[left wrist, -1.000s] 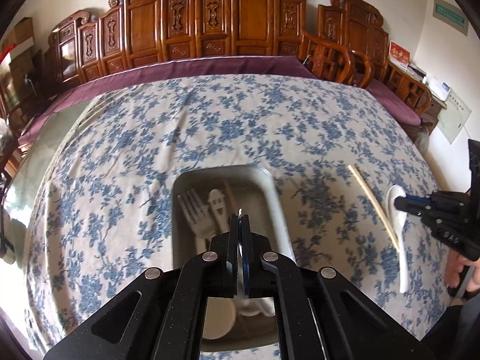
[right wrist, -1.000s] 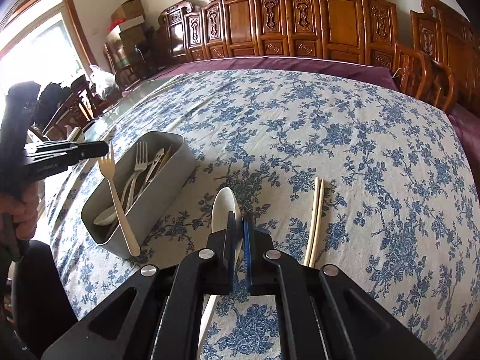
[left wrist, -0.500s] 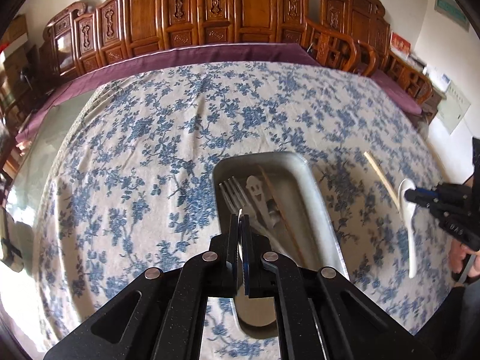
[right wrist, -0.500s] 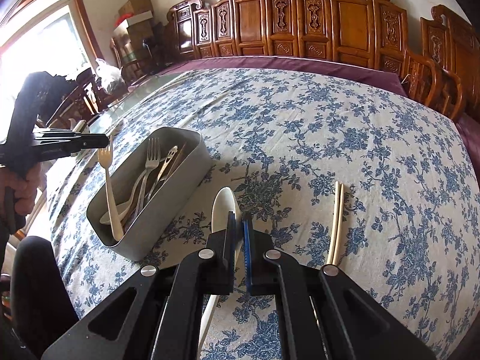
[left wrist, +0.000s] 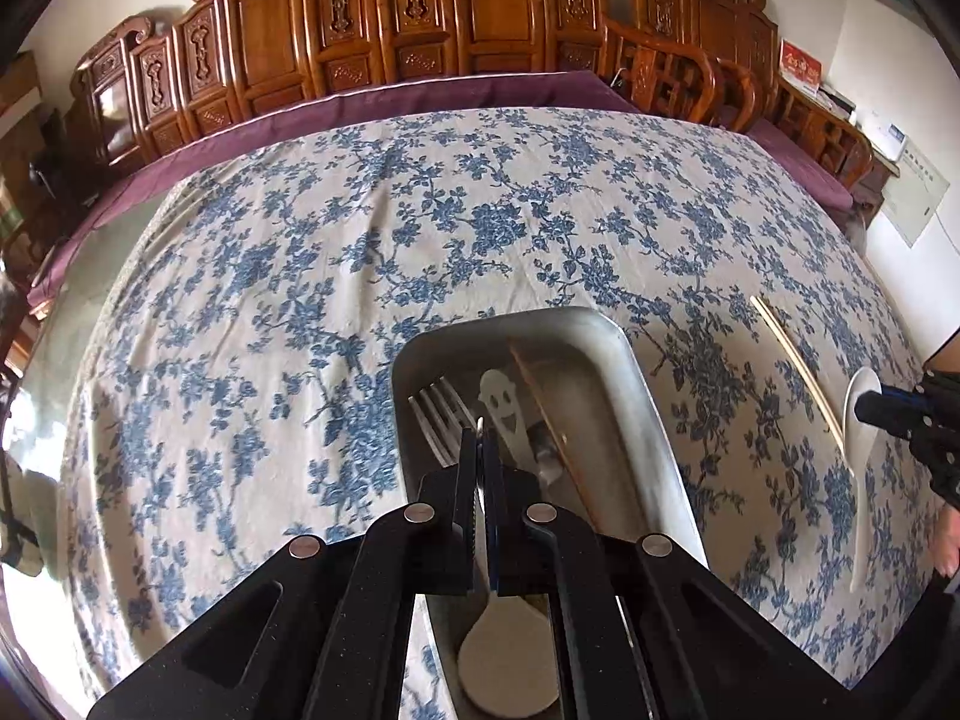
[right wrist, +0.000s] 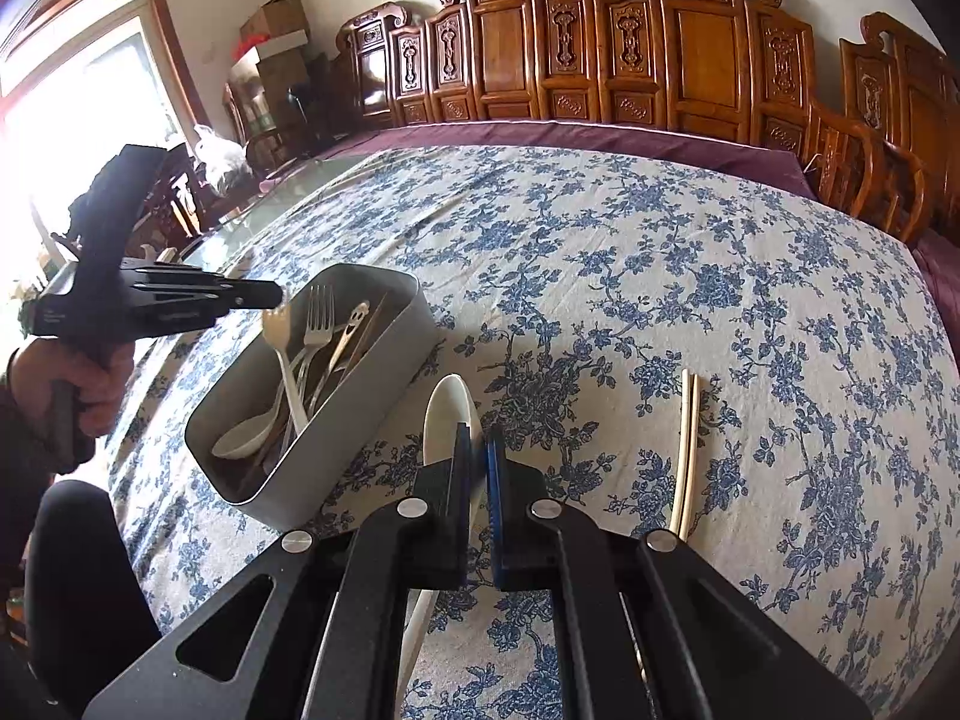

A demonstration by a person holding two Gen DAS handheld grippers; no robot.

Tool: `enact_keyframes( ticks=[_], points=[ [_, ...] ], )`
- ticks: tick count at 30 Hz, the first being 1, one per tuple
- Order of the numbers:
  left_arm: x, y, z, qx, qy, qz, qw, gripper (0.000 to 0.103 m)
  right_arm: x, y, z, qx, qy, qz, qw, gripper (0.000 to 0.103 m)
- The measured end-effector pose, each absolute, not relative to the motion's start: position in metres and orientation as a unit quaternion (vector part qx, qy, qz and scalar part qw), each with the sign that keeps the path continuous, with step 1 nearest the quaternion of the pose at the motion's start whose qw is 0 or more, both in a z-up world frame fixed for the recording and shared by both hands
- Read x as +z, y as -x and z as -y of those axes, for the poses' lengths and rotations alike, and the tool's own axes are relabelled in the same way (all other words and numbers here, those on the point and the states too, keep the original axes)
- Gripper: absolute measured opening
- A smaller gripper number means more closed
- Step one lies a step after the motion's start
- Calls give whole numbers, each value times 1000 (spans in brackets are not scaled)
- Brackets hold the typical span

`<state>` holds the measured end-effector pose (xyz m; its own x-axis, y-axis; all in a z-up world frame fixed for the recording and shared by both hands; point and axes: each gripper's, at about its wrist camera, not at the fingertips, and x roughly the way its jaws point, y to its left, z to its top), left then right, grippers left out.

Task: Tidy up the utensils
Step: 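Drop the white fork into the tray with the left tool while the right tool carries the spoon, then lower the white plastic spoon into the grey tray and open the right tool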

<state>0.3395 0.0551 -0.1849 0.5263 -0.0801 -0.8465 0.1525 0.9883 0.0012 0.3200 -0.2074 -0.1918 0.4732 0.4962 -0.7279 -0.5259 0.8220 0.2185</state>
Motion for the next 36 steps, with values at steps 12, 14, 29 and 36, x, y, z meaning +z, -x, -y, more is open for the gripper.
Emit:
enact_keyframes(
  ticks=[12, 14, 29, 36],
  points=[
    [-198, -350, -66, -60, 22, -440, 896, 4, -180, -318, 183, 305, 20, -404, 862, 6],
    [-198, -346, -70, -59, 29, -436, 898, 4, -177, -319, 178, 305, 22, -401, 864, 6],
    [-189, -332, -106, -35, 32, -419, 907, 42, -169, -346, 121, 323, 16, -397, 859, 6],
    [-188, -332, -129, -17, 35, -416, 909, 74, -167, -365, 82, 331, -3, -397, 856, 6]
  ],
)
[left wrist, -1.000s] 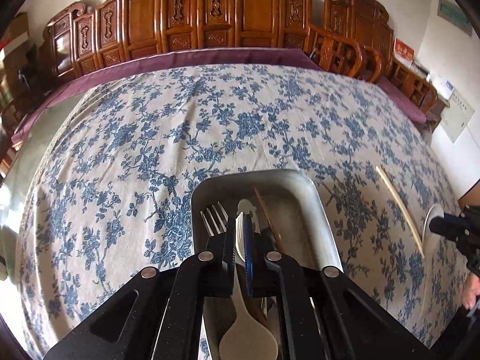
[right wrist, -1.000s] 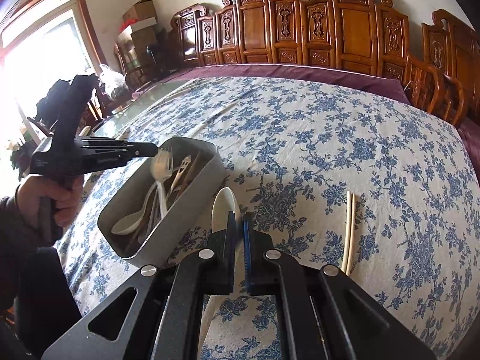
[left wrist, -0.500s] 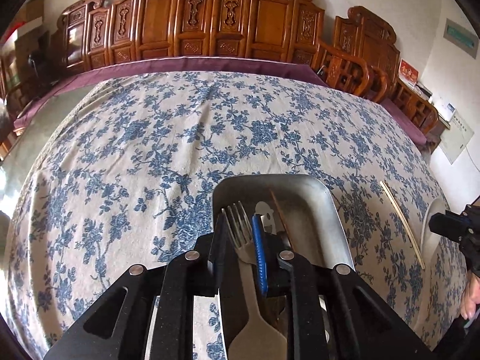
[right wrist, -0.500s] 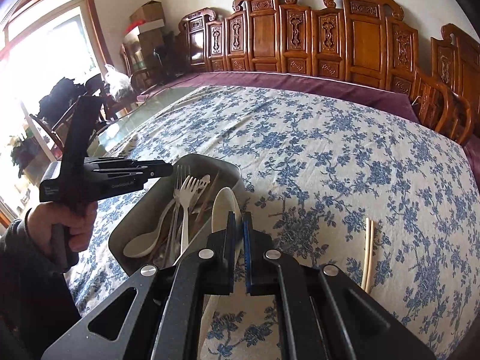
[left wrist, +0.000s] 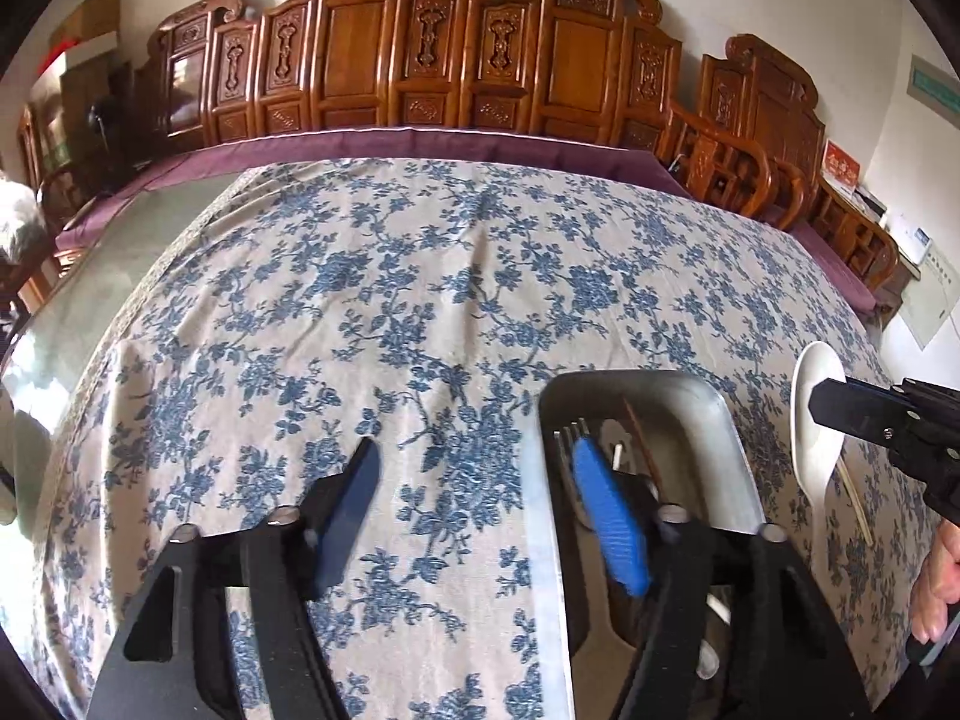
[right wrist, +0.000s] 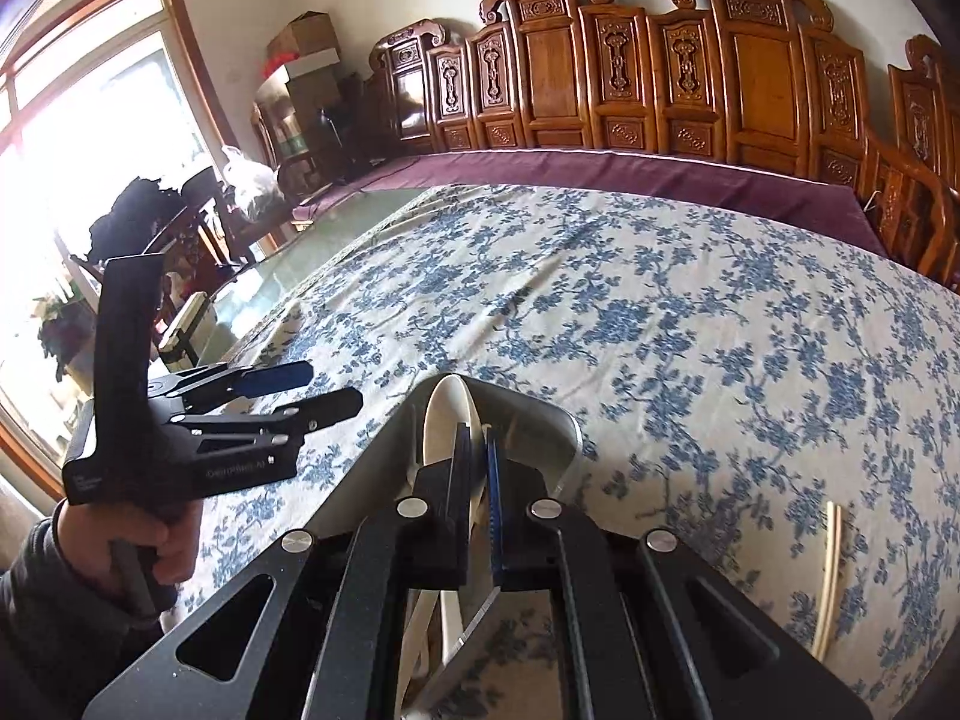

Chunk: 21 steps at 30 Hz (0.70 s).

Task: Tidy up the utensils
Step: 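Lower the white plastic spoon into the grey tray and open the right tool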

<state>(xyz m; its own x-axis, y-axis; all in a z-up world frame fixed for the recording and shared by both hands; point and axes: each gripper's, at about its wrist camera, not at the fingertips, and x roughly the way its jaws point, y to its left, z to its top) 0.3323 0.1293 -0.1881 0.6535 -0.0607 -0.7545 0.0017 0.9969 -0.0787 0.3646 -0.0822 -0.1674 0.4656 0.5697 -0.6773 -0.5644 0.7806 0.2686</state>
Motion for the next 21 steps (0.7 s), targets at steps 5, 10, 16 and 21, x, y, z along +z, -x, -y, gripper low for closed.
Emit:
enact_keyframes(
  ticks=[5, 10, 16, 21],
  points=[
    [-189, -333, -142, -5, 41, -416, 908, 79, -179, -372, 59, 329, -2, -409, 851, 6],
    [-186, -333, -151, 2, 51, -414, 909, 79, -194, -375, 45, 325, -4, -424, 845, 6],
    [-186, -333, -154, 6, 54, -414, 909, 79, -208, -374, 32, 326, -2, -439, 837, 6],
    [-188, -333, -153, 6, 53, -416, 908, 79, -210, -373, 27, 333, 6, -439, 834, 10]
  ],
)
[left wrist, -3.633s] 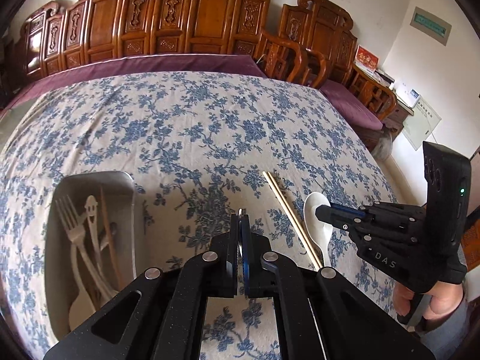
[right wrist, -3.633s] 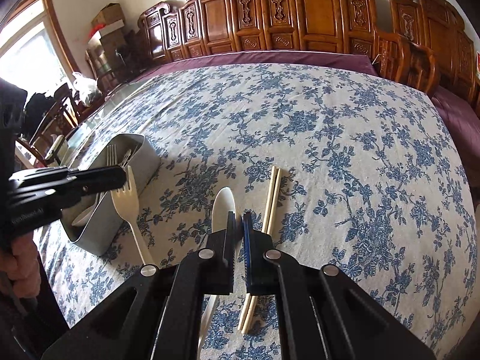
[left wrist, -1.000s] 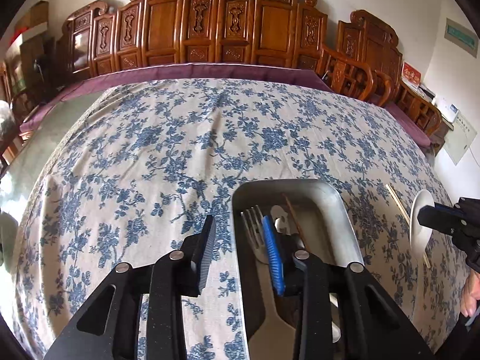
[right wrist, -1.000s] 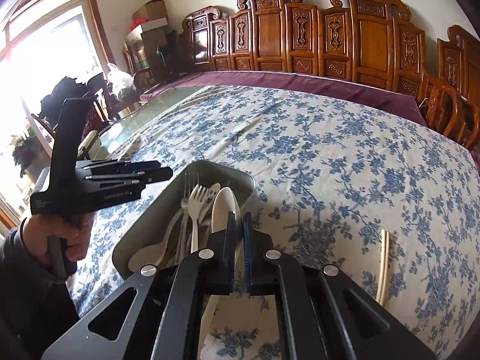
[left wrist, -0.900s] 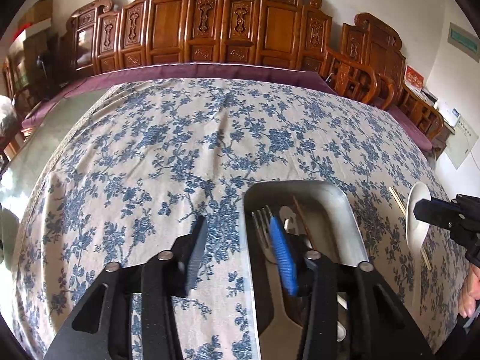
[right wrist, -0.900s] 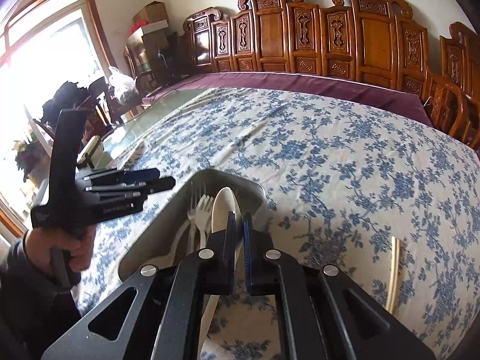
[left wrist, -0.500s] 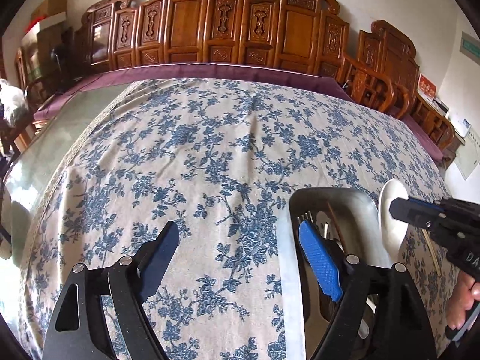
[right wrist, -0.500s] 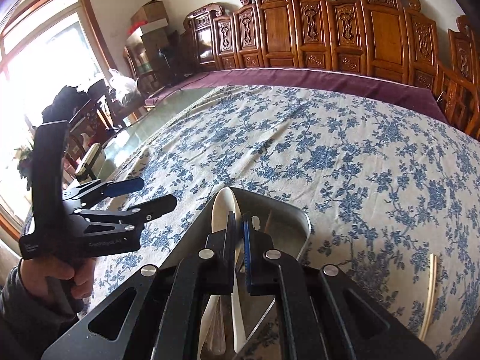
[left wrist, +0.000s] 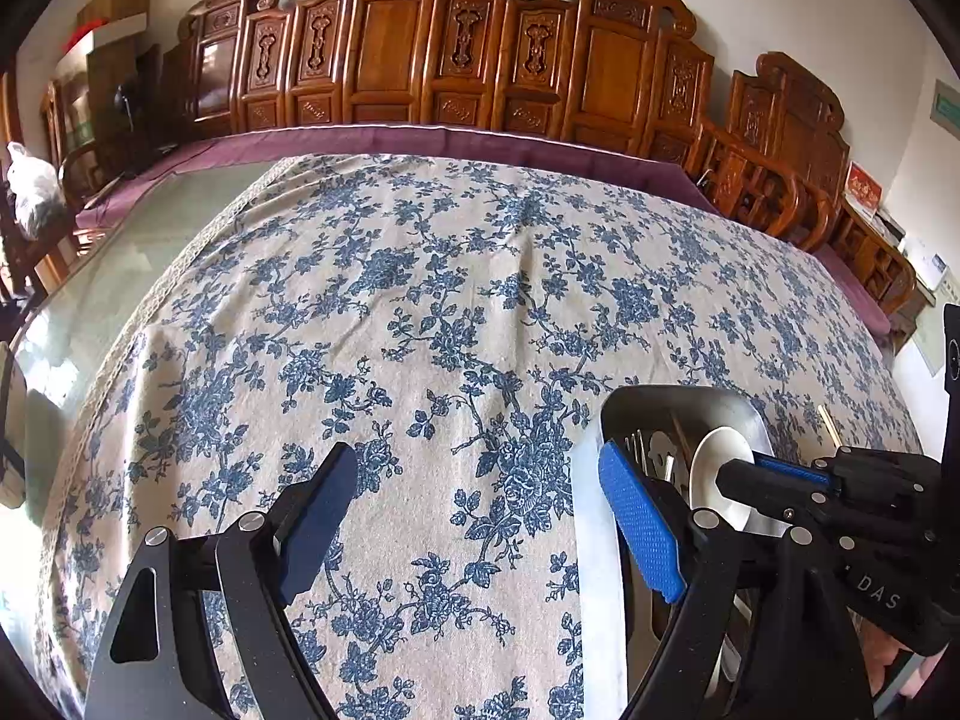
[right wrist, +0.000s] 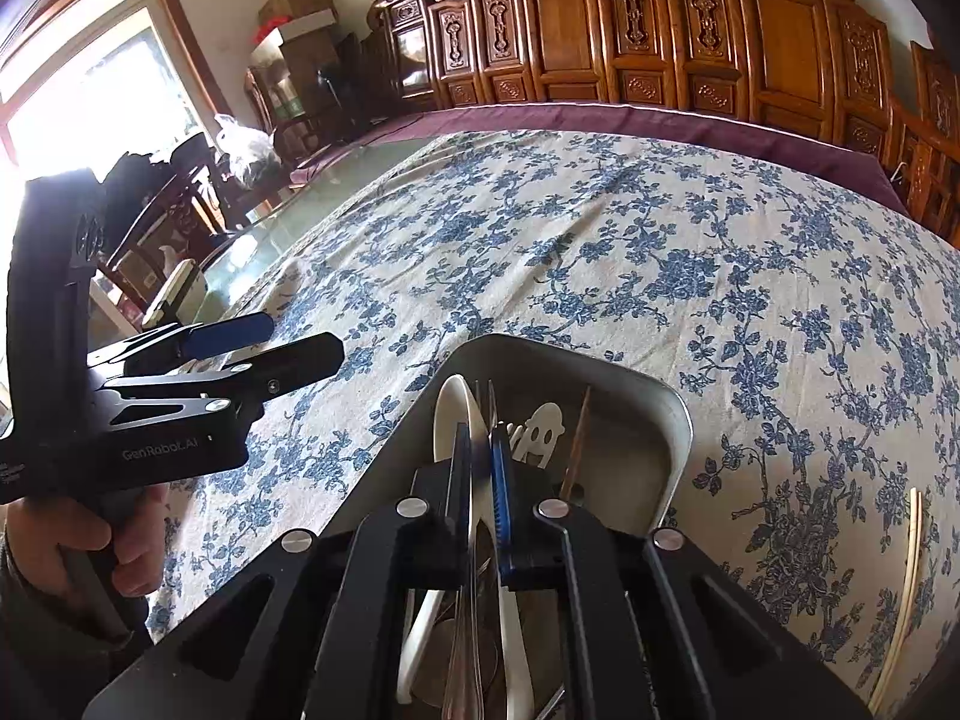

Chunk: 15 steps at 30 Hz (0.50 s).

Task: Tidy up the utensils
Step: 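Lower the white plastic spoon into the grey tray and open the right tool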

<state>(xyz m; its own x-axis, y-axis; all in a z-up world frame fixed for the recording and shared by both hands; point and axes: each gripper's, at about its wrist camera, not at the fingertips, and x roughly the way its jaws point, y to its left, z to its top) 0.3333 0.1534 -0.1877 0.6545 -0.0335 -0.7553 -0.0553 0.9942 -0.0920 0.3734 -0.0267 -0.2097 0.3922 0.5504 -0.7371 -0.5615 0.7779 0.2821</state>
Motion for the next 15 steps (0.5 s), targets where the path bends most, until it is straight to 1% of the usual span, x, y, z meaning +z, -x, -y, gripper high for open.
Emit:
enact_keyframes(
  ticks=[3, 10, 15],
  points=[
    [-189, -334, -152, 5, 51, -417, 908, 79, -207, -370, 28, 336, 16, -431, 837, 17],
    [-190, -333, -146, 4, 46, -416, 908, 79, -192, -359, 50, 340, 28, -406, 848, 17],
    [-191, -331, -138, 4, 39, -414, 909, 79, -190, -340, 89, 315, 40, -399, 860, 17]
  ],
)
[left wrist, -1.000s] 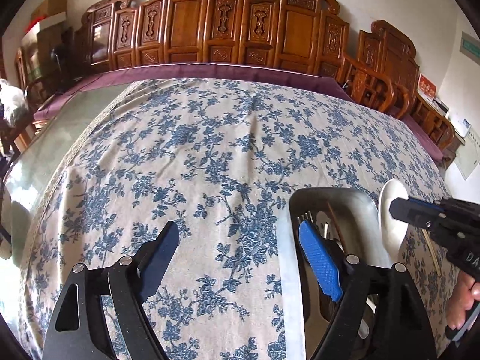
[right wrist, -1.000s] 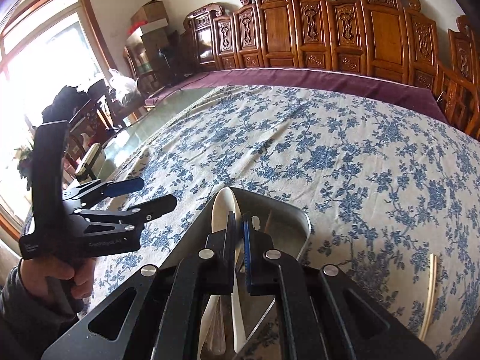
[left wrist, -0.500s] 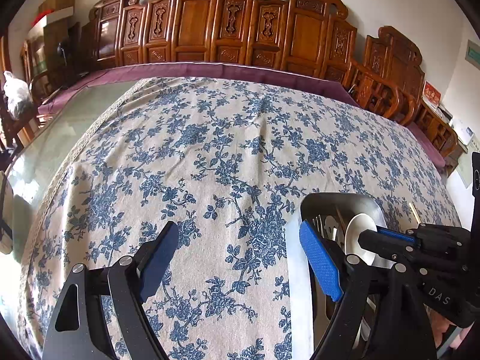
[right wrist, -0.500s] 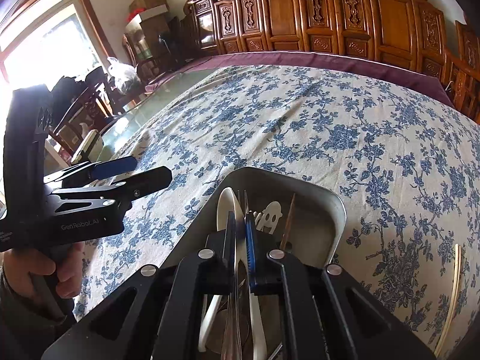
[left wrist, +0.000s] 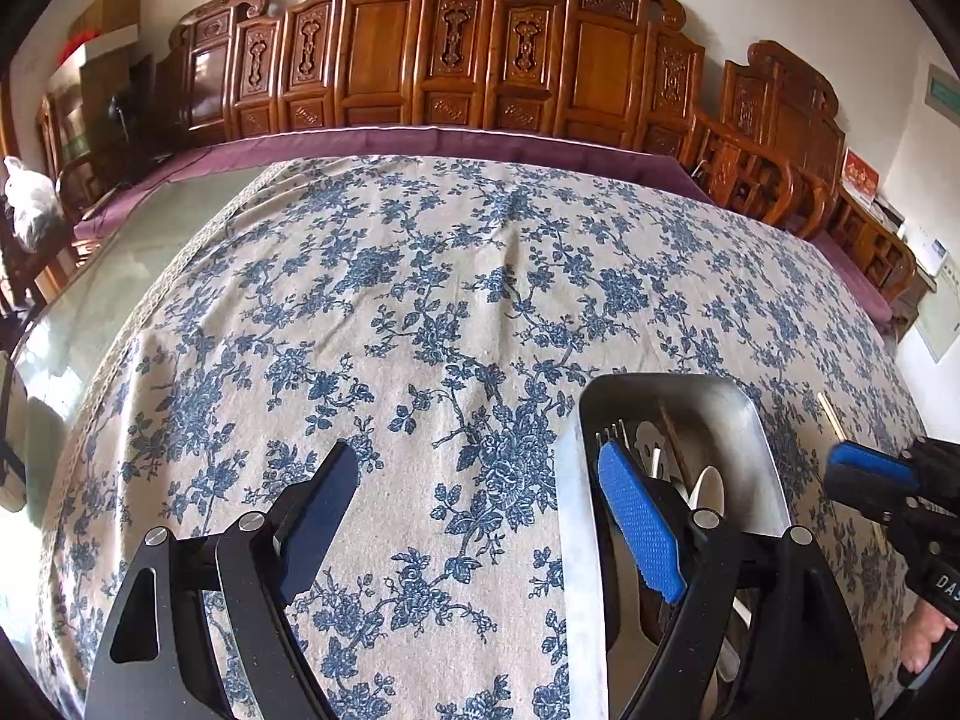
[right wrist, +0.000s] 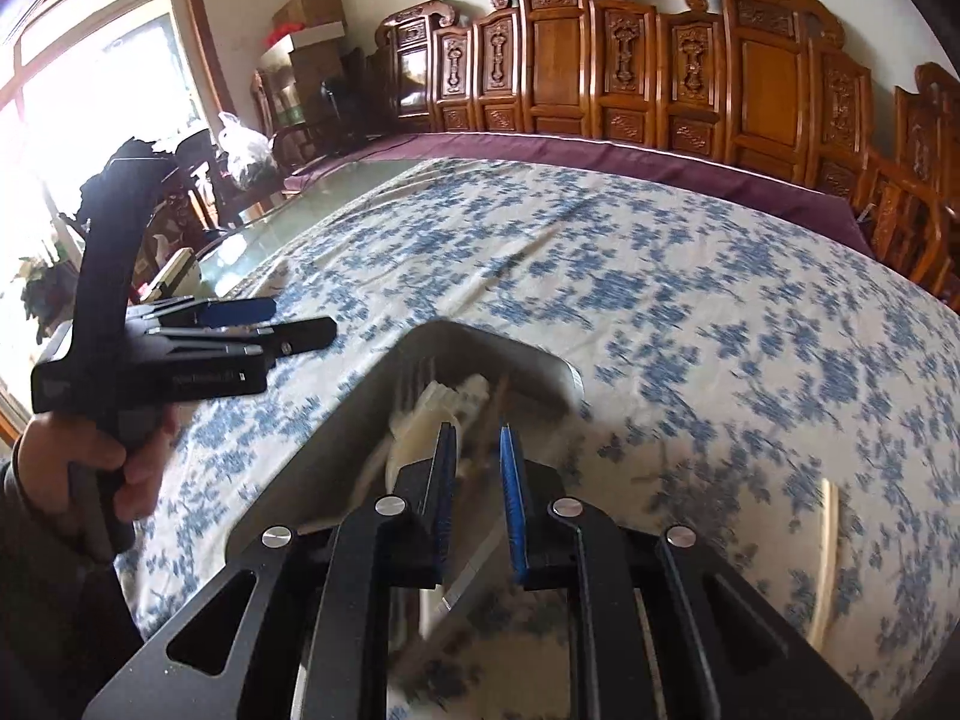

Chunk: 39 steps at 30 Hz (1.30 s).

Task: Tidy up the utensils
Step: 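Lower the white plastic spoon into the grey tray and open the right tool, then grasp a wooden chopstick from the pair on the cloth with the right tool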

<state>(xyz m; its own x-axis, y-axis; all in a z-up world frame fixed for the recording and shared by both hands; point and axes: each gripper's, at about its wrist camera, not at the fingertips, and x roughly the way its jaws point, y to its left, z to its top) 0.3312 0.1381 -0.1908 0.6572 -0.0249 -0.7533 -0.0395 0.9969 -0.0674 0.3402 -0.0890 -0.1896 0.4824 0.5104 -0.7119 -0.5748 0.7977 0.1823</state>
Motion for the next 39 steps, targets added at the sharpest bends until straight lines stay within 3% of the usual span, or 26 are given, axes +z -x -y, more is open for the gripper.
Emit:
enact_keyframes(
  ticks=[8, 11, 20, 39],
  points=[
    [-185, -325, -122, -1, 32, -404, 914, 79, -194, -317, 158, 265, 81, -396, 876, 17],
    [-180, -320, -115, -2, 32, -395, 918, 89, -200, -318, 185, 239, 90, -395, 882, 17],
    [-163, -302, -77, -20, 17, -369, 929, 91, -228, -343, 253, 179, 71, -425, 884, 17],
    [-174, -270, -5, -31, -11, -373, 927, 91, -273, -344, 271, 165, 91, -481, 857, 17]
  ],
)
